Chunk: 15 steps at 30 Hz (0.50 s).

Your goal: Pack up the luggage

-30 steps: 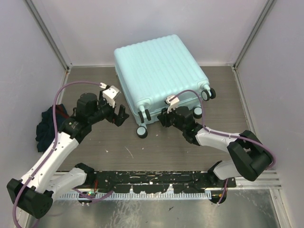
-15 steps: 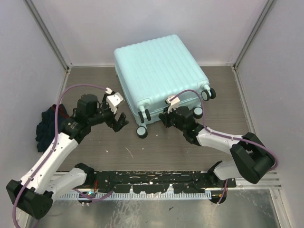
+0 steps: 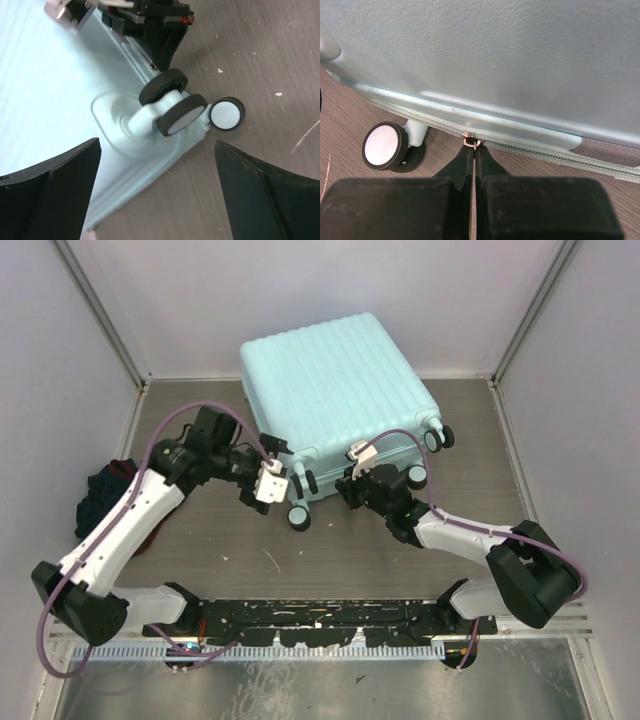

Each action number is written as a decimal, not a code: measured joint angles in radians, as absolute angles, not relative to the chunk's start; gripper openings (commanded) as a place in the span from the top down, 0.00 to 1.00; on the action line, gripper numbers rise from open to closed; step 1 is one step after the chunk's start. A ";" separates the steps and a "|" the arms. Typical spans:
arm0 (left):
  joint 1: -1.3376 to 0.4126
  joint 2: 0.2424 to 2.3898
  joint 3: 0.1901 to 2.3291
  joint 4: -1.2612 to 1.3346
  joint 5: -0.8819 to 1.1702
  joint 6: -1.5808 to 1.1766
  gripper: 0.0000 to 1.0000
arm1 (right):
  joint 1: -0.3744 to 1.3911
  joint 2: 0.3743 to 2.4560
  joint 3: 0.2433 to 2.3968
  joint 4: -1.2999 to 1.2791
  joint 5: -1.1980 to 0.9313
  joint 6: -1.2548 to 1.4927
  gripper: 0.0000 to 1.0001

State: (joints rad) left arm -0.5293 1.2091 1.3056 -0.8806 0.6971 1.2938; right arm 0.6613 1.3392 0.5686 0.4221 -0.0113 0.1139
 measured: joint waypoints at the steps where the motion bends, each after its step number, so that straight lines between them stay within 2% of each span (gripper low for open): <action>1: -0.540 1.237 1.326 -0.893 0.696 1.341 0.05 | 0.661 1.339 0.569 0.422 -0.011 0.110 1.00; 11: -0.659 1.467 1.461 -1.009 0.622 1.706 0.06 | 0.658 1.335 0.569 0.417 -0.012 0.099 0.99; 15: -0.673 1.487 1.462 -1.035 0.587 1.806 0.11 | 0.649 1.327 0.568 0.406 -0.012 0.091 0.99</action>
State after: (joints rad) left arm -0.6735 1.4872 1.4620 -1.0351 0.5869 1.8057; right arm 0.6495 1.3273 0.5682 0.4061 -0.0124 0.0910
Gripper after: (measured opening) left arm 0.931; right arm 0.040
